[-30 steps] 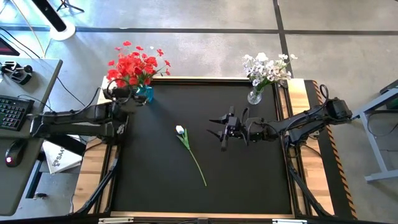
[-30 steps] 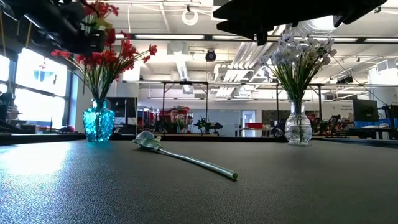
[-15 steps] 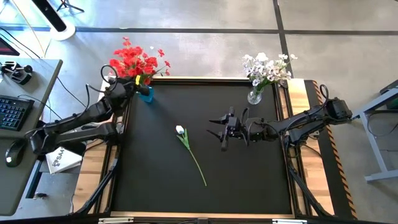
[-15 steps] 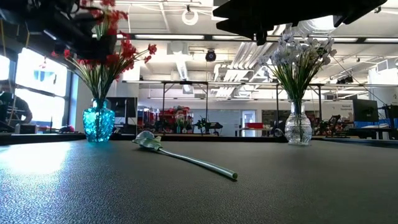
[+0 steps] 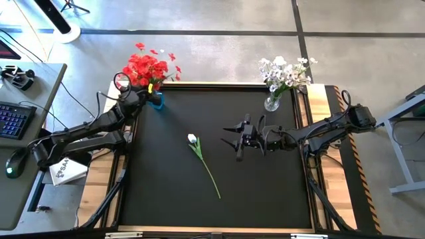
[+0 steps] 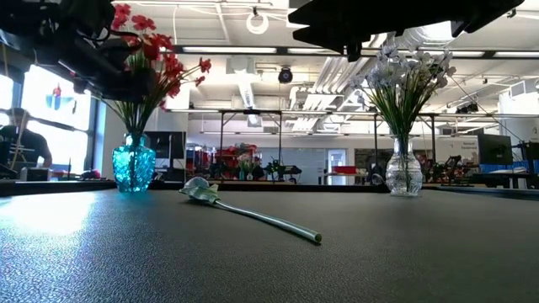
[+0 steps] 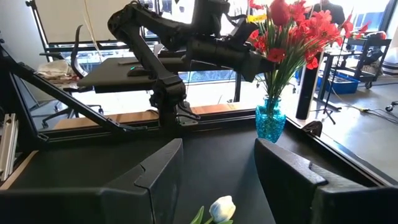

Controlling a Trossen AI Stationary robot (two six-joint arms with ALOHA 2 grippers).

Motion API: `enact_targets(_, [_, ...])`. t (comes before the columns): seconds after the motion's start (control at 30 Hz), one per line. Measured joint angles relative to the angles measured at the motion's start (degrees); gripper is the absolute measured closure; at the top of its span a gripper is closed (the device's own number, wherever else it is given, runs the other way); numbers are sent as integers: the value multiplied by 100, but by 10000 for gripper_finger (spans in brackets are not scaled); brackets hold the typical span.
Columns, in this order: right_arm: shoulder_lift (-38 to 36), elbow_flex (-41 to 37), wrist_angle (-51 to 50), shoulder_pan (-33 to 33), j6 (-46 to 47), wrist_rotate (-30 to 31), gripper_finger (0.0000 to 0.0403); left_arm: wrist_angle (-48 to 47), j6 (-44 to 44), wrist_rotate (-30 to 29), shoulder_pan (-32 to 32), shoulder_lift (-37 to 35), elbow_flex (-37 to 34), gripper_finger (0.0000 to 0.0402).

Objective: Sort flowers into vase by color
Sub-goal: Put the orange orchid into the blue vase

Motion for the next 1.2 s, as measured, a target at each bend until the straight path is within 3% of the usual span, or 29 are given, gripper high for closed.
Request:
enact_targets(0.13, [0, 0, -1, 0, 2, 0, 208, -302, -281, 39, 53, 11, 1, 341])
enact_targets(0.27, [0, 0, 0, 0, 2, -7, 208, -1195, -584, 260, 280, 13, 236, 289])
enact_targets(0.53, [0, 0, -15, 0, 4, -16, 208, -2484, -696, 1127, 517, 11, 1088, 212])
enact_targets(0.83, [2, 0, -110, 0, 16, -17, 208, -2988, -739, 1842, 516, 11, 1620, 202])
enact_targets(1.2, [2, 0, -133, 0, 22, -17, 208, -3902, -1265, 2007, 514, 11, 2020, 202])
